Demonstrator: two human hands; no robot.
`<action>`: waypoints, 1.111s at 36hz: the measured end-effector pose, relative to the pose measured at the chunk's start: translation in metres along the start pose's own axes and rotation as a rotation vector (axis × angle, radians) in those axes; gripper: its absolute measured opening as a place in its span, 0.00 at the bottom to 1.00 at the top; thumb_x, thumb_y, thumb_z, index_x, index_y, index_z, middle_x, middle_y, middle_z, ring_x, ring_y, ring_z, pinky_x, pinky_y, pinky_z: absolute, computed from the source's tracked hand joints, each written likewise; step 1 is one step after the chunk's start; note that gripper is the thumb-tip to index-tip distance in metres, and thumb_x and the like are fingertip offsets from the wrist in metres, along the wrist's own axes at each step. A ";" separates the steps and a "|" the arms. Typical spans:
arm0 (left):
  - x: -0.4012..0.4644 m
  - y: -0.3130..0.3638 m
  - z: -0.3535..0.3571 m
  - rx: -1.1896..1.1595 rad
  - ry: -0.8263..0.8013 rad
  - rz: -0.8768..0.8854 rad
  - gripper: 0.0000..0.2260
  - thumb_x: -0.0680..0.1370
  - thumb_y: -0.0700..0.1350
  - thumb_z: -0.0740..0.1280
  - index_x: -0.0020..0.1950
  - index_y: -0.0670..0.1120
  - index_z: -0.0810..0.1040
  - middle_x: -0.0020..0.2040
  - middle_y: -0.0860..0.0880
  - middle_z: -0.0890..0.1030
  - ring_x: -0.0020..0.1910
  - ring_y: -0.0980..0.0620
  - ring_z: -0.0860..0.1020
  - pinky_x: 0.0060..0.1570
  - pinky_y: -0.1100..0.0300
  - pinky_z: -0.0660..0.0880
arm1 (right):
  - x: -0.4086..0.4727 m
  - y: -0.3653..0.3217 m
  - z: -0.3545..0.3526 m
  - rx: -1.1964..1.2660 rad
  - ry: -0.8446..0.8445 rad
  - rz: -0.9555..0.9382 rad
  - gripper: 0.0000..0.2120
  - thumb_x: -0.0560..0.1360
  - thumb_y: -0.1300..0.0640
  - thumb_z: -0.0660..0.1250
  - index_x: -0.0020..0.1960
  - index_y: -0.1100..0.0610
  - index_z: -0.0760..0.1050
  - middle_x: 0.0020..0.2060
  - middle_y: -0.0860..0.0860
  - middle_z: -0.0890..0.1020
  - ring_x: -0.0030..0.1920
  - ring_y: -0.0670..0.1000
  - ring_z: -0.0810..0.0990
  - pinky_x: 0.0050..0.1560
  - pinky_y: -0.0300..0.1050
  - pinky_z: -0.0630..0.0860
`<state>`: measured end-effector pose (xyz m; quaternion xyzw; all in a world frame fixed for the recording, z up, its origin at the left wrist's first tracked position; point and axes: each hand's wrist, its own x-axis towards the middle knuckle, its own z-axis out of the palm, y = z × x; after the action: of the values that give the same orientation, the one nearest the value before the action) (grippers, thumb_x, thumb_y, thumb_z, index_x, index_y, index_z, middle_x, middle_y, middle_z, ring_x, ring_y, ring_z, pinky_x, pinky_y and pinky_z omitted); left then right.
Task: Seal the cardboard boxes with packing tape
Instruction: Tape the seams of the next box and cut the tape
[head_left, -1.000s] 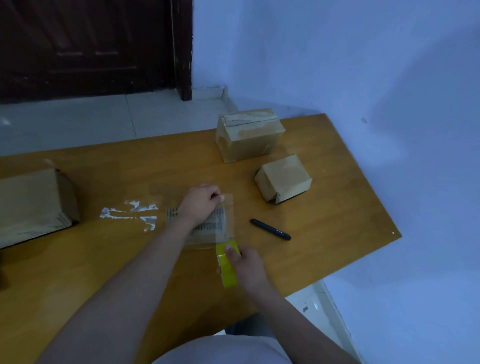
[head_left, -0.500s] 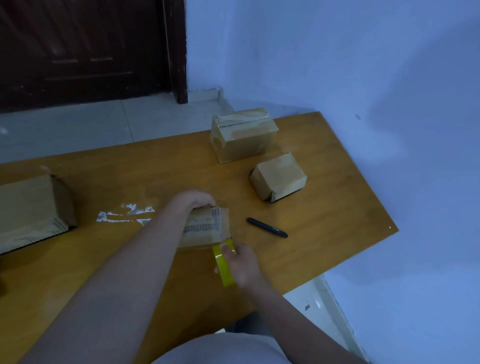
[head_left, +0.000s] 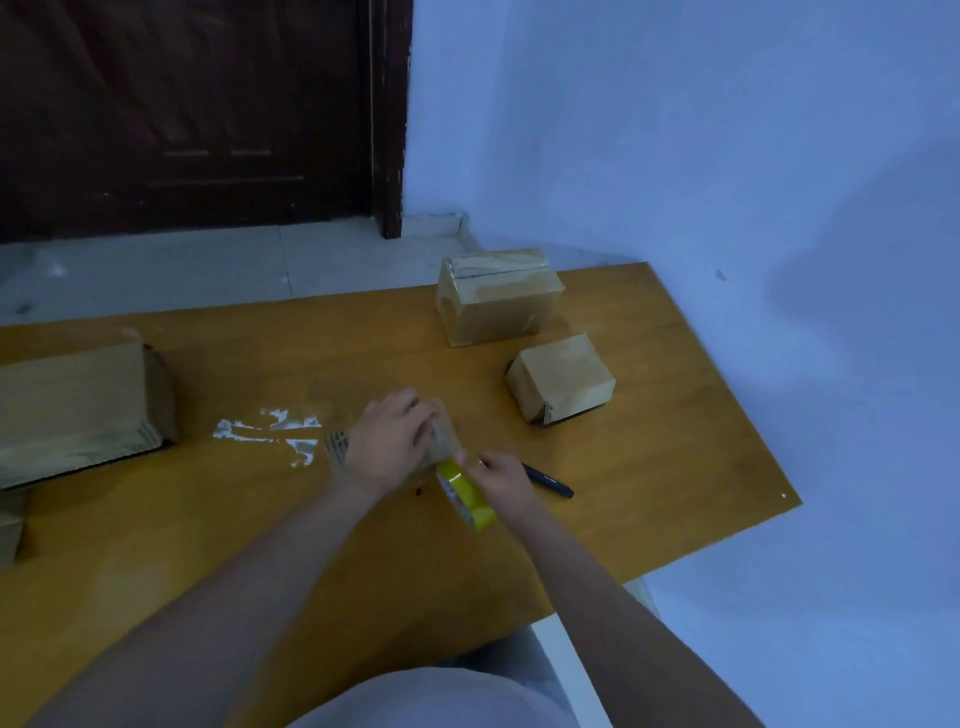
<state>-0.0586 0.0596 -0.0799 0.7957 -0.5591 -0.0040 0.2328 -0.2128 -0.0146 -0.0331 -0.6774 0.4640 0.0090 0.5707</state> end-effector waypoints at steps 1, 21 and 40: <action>-0.007 0.002 0.000 0.016 -0.049 -0.002 0.18 0.76 0.51 0.55 0.46 0.45 0.82 0.43 0.47 0.77 0.43 0.43 0.78 0.38 0.52 0.74 | 0.002 -0.002 -0.003 0.017 -0.005 0.013 0.17 0.80 0.55 0.62 0.33 0.56 0.71 0.23 0.44 0.76 0.23 0.39 0.74 0.25 0.31 0.69; -0.042 0.044 0.008 0.135 -0.406 -0.295 0.39 0.70 0.70 0.34 0.78 0.56 0.52 0.79 0.52 0.52 0.77 0.49 0.50 0.73 0.50 0.42 | 0.012 0.028 0.020 -0.311 -0.080 0.216 0.20 0.83 0.53 0.46 0.67 0.61 0.68 0.64 0.60 0.73 0.64 0.59 0.72 0.61 0.47 0.68; -0.043 0.042 0.012 0.174 -0.419 -0.300 0.41 0.66 0.70 0.31 0.78 0.58 0.43 0.79 0.55 0.44 0.77 0.53 0.41 0.72 0.43 0.34 | 0.038 0.113 -0.054 -0.853 0.245 0.028 0.08 0.82 0.55 0.55 0.58 0.58 0.66 0.53 0.55 0.74 0.53 0.56 0.74 0.50 0.49 0.73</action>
<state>-0.1155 0.0825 -0.0859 0.8685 -0.4691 -0.1551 0.0398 -0.2917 -0.0706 -0.1214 -0.8419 0.4923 0.1271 0.1809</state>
